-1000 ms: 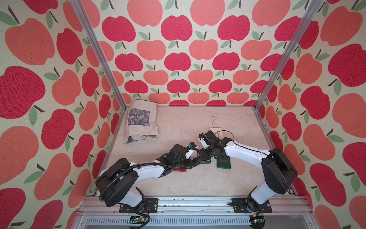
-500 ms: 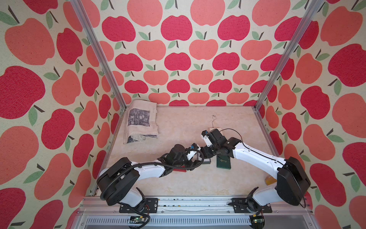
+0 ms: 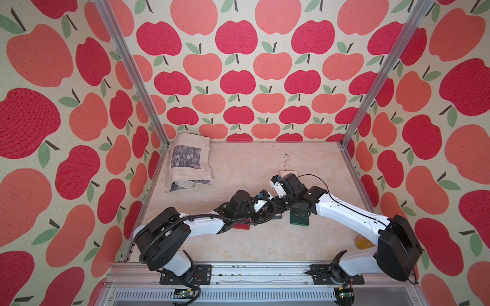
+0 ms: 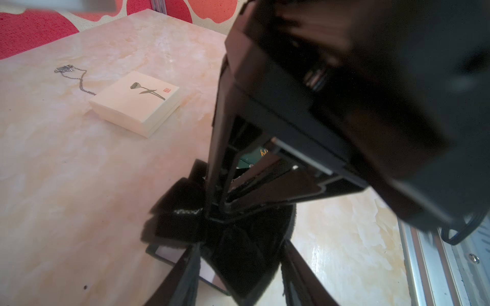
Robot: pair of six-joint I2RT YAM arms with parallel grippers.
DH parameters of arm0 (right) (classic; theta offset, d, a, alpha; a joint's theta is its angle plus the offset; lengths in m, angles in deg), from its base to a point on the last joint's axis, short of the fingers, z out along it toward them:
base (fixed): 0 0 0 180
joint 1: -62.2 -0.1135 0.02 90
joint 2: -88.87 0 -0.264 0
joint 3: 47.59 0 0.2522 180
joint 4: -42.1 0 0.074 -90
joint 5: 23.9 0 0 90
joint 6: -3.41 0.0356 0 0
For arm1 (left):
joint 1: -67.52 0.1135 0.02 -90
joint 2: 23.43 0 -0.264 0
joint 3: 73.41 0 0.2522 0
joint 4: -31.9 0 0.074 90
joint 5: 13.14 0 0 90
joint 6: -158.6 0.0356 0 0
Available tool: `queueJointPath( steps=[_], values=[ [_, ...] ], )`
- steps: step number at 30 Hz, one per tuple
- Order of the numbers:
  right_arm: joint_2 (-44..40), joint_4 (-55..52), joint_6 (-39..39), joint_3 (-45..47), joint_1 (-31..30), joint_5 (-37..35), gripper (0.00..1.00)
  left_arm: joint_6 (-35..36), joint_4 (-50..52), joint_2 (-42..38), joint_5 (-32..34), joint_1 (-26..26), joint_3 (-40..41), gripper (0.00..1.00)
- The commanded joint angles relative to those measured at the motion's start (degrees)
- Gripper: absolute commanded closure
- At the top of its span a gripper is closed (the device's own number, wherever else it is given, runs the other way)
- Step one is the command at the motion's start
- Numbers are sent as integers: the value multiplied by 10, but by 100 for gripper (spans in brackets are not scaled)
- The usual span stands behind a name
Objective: Take the necklace out of the lift-off lid jewelry box
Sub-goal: Take out the inner lining from the jewelry box, then pick up the necklace from the inner lining.
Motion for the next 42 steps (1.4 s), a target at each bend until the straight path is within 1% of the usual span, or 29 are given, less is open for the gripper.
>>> queueJointPath(
  steps=[1, 7, 10, 15, 18, 23, 28, 35, 38, 42],
  values=[
    [-19, 22, 20, 10, -7, 28, 90, 2, -15, 9, -10, -2, -16, 55],
    [-30, 42, 36, 21, -7, 48, 90, 3, -4, 6, -8, -3, -17, 66],
    [-32, 43, 42, 24, -7, 57, 89, 3, 0, 2, -2, -3, -17, 74],
    [-35, 42, 47, 29, -4, 63, 84, 6, 7, -6, 16, -4, -17, 93],
    [-41, 31, 44, 30, -1, 63, 82, 10, 12, -10, 31, -6, -15, 100],
    [-55, 17, 40, 31, 6, 73, 78, 17, 16, -14, 50, -11, -8, 100],
    [-59, -3, 35, 30, 6, 67, 77, 22, 14, -16, 56, -15, -3, 100],
    [-72, -22, 31, 34, 12, 45, 76, 28, 17, -18, 64, -18, -3, 100],
    [-78, -40, 30, 34, 20, 27, 76, 33, 11, -22, 65, -21, 3, 100],
    [-90, -50, 32, 44, 36, 23, 76, 33, 12, -28, 67, -21, 6, 100]
  ],
)
